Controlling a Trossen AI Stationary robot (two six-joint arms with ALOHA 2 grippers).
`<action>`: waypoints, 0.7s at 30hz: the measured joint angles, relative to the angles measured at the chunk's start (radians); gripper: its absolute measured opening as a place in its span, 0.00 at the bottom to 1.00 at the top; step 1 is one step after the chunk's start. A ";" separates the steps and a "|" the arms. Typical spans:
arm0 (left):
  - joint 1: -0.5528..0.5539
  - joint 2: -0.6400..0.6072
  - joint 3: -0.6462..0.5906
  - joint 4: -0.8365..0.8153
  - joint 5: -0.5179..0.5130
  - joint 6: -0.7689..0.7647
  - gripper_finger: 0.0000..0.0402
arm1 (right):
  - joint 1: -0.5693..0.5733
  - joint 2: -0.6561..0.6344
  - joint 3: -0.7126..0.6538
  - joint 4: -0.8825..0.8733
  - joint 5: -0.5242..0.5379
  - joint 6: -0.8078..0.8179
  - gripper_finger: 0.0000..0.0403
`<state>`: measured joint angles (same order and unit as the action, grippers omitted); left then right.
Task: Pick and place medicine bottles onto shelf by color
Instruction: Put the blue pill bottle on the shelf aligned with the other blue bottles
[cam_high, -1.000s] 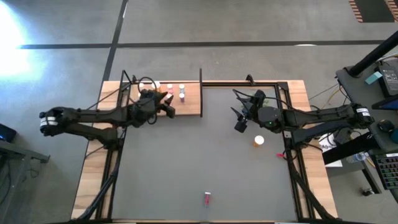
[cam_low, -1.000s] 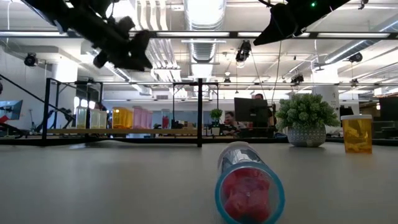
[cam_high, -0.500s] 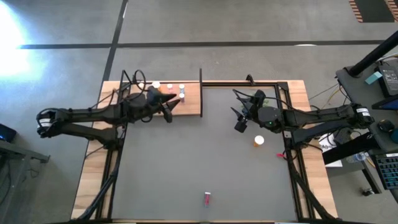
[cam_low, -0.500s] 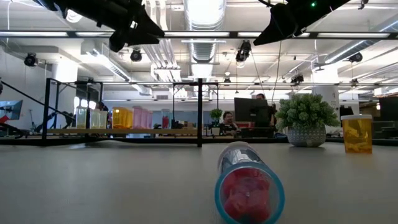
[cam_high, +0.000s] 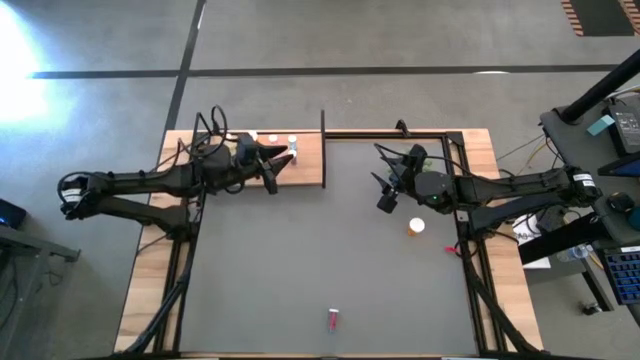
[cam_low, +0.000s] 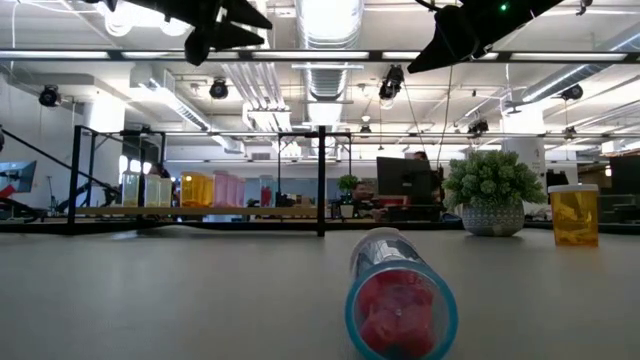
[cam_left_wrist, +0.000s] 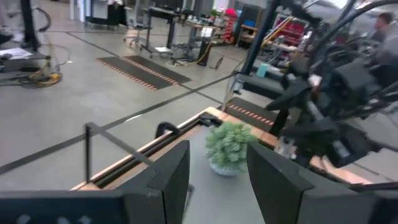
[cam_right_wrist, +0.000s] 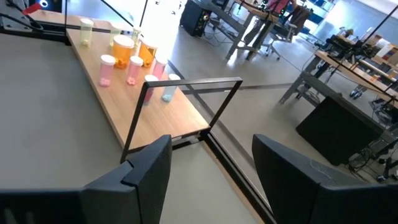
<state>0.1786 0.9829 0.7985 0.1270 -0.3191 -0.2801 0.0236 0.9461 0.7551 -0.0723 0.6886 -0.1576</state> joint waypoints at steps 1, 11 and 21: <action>-0.010 0.006 0.003 0.013 0.001 -0.002 0.35 | 0.000 0.000 0.000 0.000 0.000 0.000 0.53; -0.153 0.145 0.008 0.331 0.001 -0.099 0.35 | -0.003 0.000 0.000 0.014 -0.018 0.081 0.53; -0.291 0.368 0.088 0.567 0.001 -0.107 0.35 | -0.002 0.000 0.000 0.056 -0.128 0.755 0.53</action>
<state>-0.1119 1.3505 0.8862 0.6945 -0.3182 -0.3874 0.0219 0.9459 0.7547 -0.0168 0.5609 0.5975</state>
